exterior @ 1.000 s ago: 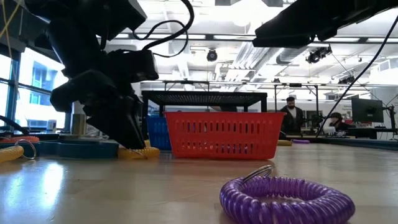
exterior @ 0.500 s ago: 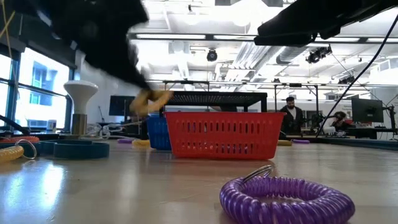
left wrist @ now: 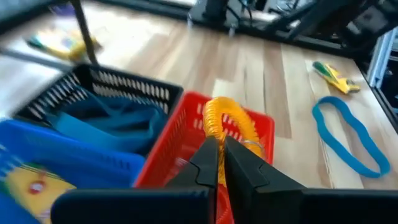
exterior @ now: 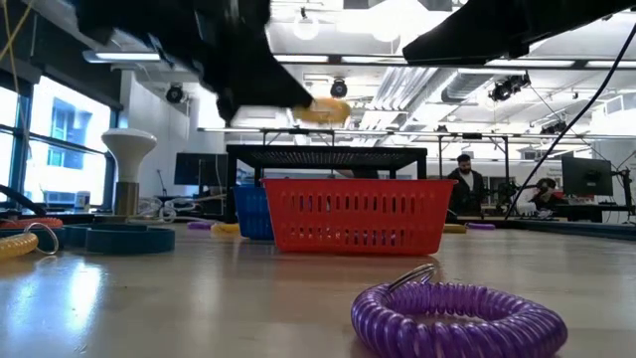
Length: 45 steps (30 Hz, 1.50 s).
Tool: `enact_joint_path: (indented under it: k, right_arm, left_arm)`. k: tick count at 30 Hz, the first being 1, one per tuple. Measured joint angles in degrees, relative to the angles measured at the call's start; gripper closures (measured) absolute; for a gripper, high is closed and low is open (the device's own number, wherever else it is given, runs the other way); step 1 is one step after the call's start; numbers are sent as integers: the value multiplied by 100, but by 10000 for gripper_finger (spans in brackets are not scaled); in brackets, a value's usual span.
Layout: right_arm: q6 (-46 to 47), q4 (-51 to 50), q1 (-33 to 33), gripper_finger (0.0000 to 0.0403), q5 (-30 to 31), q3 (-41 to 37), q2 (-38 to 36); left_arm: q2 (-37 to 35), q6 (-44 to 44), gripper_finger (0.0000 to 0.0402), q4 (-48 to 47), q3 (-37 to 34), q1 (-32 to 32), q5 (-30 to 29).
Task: Pick & Place Office Desk Supplies
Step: Put the yellow spring keychain into the red bin, then put the yellow crayon box into the blue bin
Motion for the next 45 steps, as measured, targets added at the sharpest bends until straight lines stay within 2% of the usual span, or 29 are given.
enact_joint_path:
  k: [4,10,18,23,28,31,34,41,45]
  right_arm:
    - [-2,0,0,153,161,0,0]
    - [0,-6,0,153,195,0,0]
    - [36,-11,8,153,168,0,0]
    - [46,-11,128,153,198,-2,0]
    - [201,-98,522,153,81,47,-147]
    - [484,-519,881,153,-560,169,-508]
    - [1381,-1124,1185,153,-1710,197,-849]
    - [4855,-2281,1802,153,-3742,198,-1086]
    - [6598,-2774,2140,153,-4193,197,-1016]
  left_arm:
    - [517,-55,396,488,-4,206,572]
    - [898,69,386,898,-4,340,613]
    - [1015,28,324,878,0,411,552]
    - [1003,363,284,1026,0,357,545]
    - [998,679,269,1168,0,232,545]
    - [998,712,268,1160,0,144,544]
    - [998,690,268,1164,0,62,545]
    - [998,683,267,1157,0,-70,545]
    - [998,678,267,1144,0,-75,545]
